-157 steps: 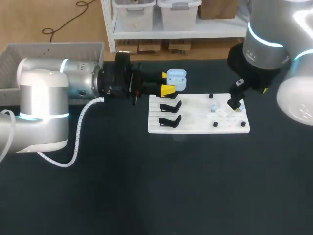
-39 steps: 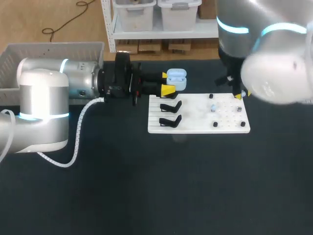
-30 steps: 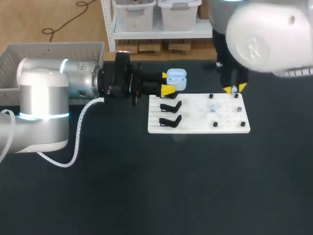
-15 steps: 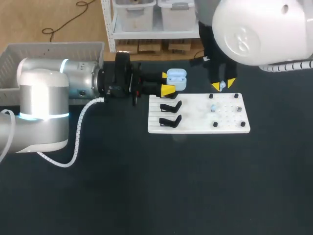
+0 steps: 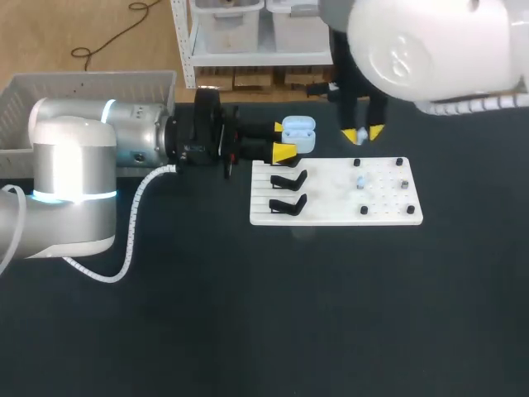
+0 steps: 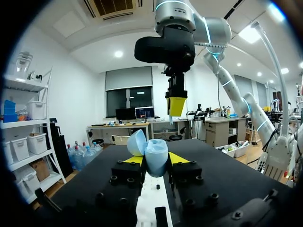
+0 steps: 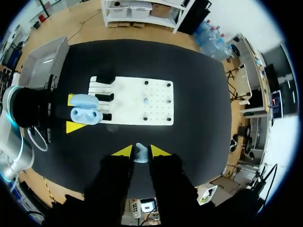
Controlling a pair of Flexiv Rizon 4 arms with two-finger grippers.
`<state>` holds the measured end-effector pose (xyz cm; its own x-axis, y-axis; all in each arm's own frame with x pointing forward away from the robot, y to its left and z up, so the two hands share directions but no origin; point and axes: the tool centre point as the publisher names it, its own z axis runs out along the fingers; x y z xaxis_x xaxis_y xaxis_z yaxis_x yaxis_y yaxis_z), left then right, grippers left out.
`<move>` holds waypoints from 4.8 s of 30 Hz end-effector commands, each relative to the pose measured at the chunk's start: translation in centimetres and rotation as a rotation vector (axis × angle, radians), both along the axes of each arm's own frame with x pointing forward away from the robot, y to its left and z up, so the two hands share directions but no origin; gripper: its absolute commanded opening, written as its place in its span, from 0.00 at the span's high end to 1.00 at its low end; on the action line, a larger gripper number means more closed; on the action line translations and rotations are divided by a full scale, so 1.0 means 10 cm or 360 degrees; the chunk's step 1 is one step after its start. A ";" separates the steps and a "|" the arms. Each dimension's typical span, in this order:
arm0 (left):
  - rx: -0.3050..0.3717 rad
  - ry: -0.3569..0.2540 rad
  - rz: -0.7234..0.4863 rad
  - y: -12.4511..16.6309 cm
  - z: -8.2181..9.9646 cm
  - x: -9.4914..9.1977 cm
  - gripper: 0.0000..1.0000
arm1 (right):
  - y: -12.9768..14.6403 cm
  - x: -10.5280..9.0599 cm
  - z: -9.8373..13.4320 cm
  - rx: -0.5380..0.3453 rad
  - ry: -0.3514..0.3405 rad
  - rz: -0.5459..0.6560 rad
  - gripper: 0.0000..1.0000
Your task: Pick up each earbud case from the left stands, insert the matching earbuds, close the lid, and place the case in the box.
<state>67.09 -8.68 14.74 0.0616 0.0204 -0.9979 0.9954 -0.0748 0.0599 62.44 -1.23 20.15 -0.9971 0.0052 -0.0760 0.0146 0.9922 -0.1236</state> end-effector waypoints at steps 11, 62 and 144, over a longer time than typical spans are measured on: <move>-0.0031 -0.0015 -0.0025 -0.14 -0.09 -0.08 1.00 | 0.23 0.09 0.02 0.0076 0.0076 -0.0223 1.00; -0.0010 -0.0017 0.0004 -0.15 -0.14 -0.07 1.00 | 0.60 0.27 -0.12 0.0039 0.0179 -0.0871 1.00; -0.0010 -0.0017 0.0004 -0.15 -0.14 -0.07 1.00 | 0.59 0.36 -0.31 -0.0271 0.0185 -0.1045 1.00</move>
<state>66.46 -10.17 13.42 0.0697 0.0160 -0.9974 0.9946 -0.0777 0.0683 66.00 4.71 17.15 -0.7932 0.6085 -0.0223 0.5835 0.7491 -0.3138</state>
